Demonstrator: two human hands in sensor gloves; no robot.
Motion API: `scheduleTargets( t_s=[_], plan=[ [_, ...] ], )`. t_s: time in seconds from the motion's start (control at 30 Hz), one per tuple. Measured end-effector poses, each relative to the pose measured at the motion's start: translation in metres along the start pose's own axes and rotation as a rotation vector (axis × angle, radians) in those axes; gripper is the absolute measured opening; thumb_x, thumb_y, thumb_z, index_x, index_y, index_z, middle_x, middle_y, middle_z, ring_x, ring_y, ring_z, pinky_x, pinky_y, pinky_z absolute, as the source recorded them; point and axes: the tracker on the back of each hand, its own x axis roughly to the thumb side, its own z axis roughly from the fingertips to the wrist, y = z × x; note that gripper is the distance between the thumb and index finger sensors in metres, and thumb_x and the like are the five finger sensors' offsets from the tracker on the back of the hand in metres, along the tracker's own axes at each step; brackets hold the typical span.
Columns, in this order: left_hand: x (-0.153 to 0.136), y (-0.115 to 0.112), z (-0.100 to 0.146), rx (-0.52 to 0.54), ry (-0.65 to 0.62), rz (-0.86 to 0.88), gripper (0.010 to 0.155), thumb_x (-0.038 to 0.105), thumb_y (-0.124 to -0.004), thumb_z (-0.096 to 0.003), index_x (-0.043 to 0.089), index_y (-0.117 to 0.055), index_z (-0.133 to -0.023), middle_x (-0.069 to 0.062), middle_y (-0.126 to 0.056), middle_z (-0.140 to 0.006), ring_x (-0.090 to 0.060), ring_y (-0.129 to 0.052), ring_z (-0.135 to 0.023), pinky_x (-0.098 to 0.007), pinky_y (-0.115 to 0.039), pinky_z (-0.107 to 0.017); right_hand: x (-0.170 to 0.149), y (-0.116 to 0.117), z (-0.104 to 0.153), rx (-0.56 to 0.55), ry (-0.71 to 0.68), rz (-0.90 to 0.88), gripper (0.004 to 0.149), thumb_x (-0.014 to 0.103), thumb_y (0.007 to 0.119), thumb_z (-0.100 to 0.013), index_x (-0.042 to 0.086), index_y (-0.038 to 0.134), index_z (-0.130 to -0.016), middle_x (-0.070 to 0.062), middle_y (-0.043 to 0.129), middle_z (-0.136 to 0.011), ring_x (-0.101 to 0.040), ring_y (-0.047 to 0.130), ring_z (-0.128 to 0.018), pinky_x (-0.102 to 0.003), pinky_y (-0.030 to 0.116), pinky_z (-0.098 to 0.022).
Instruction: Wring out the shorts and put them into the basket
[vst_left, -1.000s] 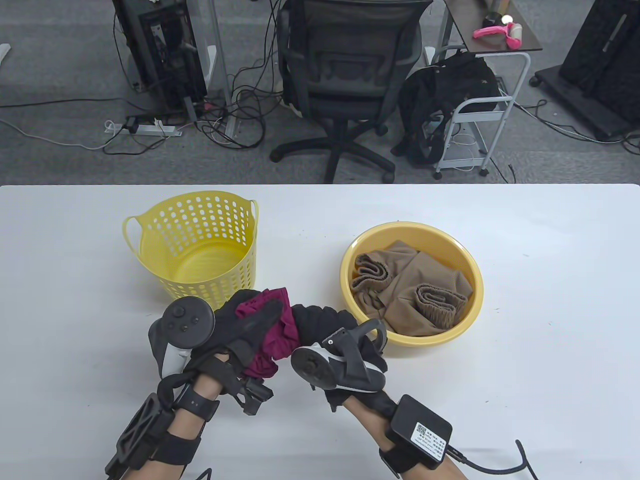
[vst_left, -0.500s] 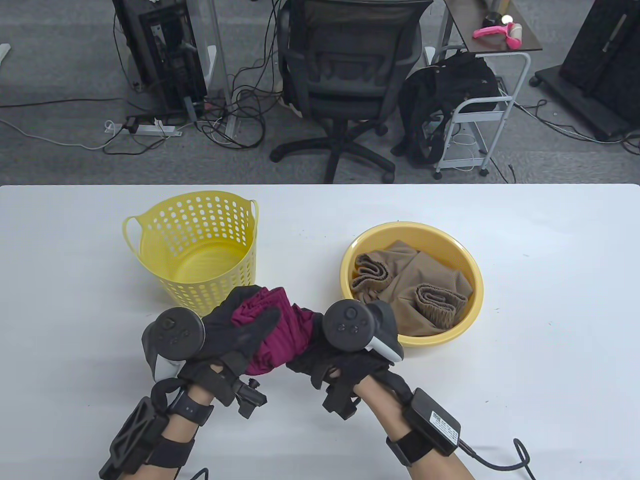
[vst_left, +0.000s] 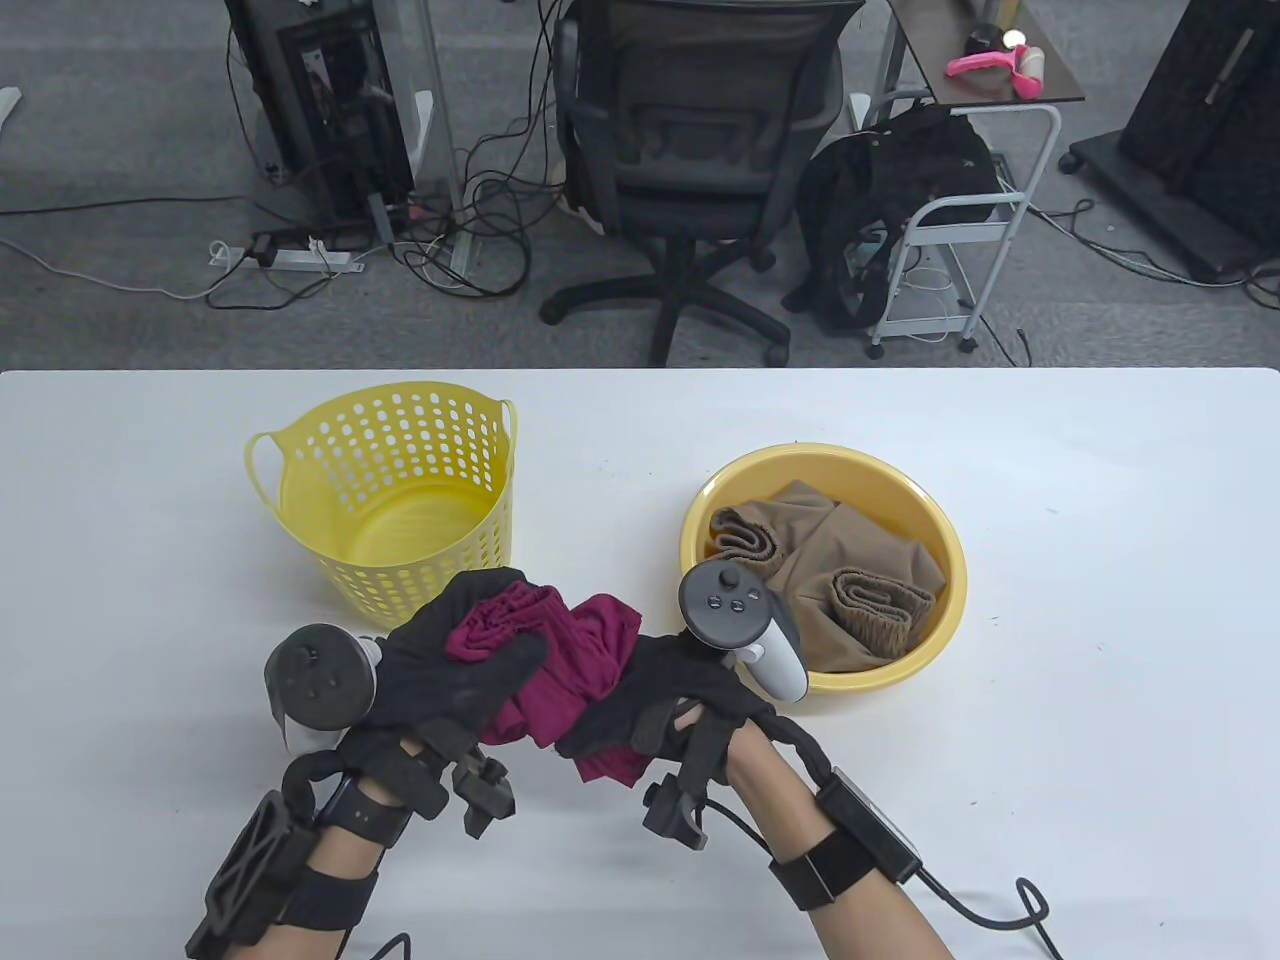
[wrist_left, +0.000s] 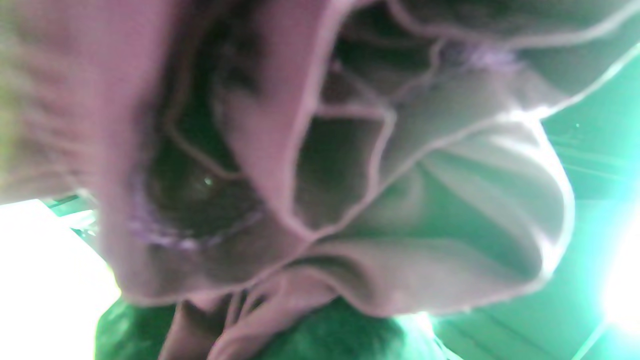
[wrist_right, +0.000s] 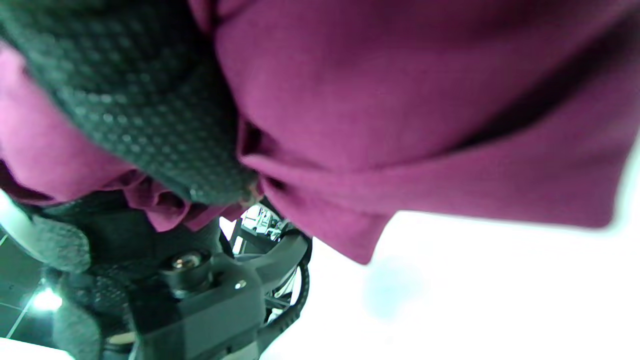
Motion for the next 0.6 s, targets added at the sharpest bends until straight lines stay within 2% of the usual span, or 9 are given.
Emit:
scheduleTargets(
  t_s=[0.37,0.6],
  plan=[
    [0.0006,0.002,-0.0003,-0.021,-0.011,-0.021,0.064,0.06,-0.083,-0.0533,0.018,-0.064,-0.098,-0.017,-0.085,-0.091,-0.035,-0.097,-0.069,-0.064,-0.073,-0.063,-0.0019,0.0008,-0.0018,0.023,0.004,-0.021,0.07,0.04,0.105,-0.037,0.007,0.069,-0.088,-0.005,0.088,-0.067,-0.023,0.097,-0.038,-0.038,0.086,-0.033],
    [0.0005,0.0024,-0.0011,-0.042,-0.008,-0.044,0.064,0.06,-0.083,-0.0533,0.018,-0.064,-0.098,-0.017,-0.085,-0.091,-0.036,-0.097,-0.069,-0.064,-0.073,-0.063,-0.0019,0.0,0.0011,0.02,0.011,0.016,0.075,0.039,0.105,-0.038,0.007,0.065,-0.093,-0.009,0.085,-0.075,-0.027,0.095,-0.045,-0.04,0.084,-0.037]
  ],
)
